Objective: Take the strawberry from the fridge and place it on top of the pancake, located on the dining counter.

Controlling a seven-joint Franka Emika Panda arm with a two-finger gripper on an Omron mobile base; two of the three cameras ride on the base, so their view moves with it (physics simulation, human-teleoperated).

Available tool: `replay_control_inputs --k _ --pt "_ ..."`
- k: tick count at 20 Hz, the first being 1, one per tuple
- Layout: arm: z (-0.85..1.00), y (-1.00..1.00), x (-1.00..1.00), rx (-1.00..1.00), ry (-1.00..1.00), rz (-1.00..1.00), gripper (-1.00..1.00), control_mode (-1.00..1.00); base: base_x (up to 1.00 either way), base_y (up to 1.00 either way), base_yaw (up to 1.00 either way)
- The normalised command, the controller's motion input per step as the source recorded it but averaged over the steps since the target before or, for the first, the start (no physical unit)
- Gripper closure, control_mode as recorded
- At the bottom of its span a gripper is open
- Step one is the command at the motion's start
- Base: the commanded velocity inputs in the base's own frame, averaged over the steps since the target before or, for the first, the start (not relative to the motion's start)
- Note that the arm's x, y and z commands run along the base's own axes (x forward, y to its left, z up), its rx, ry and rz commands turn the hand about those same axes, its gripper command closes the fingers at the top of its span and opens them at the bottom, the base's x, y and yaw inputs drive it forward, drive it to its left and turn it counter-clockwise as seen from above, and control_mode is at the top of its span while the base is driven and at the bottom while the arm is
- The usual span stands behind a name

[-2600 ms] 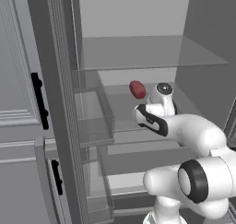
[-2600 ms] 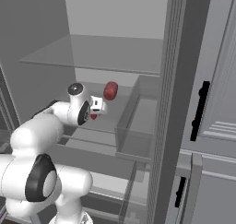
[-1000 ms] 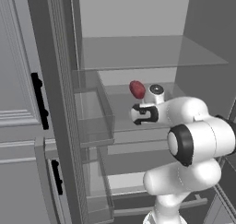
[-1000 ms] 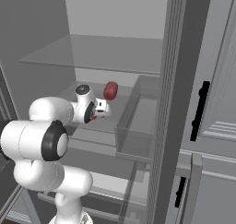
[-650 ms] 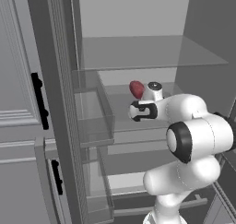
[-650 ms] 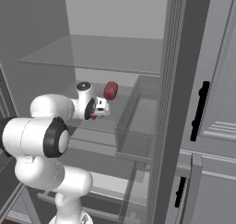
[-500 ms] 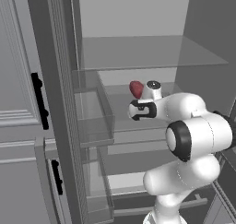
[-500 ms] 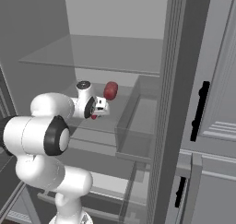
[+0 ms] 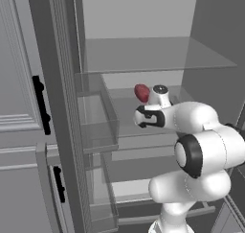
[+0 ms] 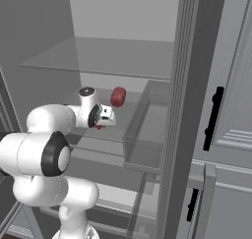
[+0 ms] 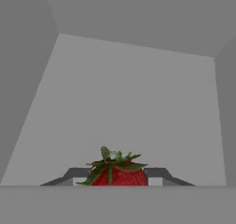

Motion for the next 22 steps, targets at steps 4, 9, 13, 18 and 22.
replay_control_inputs --k 4,9,13,18,22 --pt "0.15 0.00 -0.33 0.00 -0.01 -0.06 1.00 -1.00 0.00 0.00 0.00" --pt "0.34 0.00 -0.65 0.00 -0.04 -0.04 1.00 -1.00 0.00 0.00 0.00" --pt "0.62 0.00 -0.84 0.00 -0.08 0.00 1.00 -1.00 0.00 0.00 0.00" --pt "0.77 0.00 -0.95 0.02 -0.09 0.00 1.00 -1.00 0.00 0.00 0.00" --pt "0.89 0.00 -0.98 0.00 -0.03 0.00 1.00 -1.00 0.00 0.00 0.00"
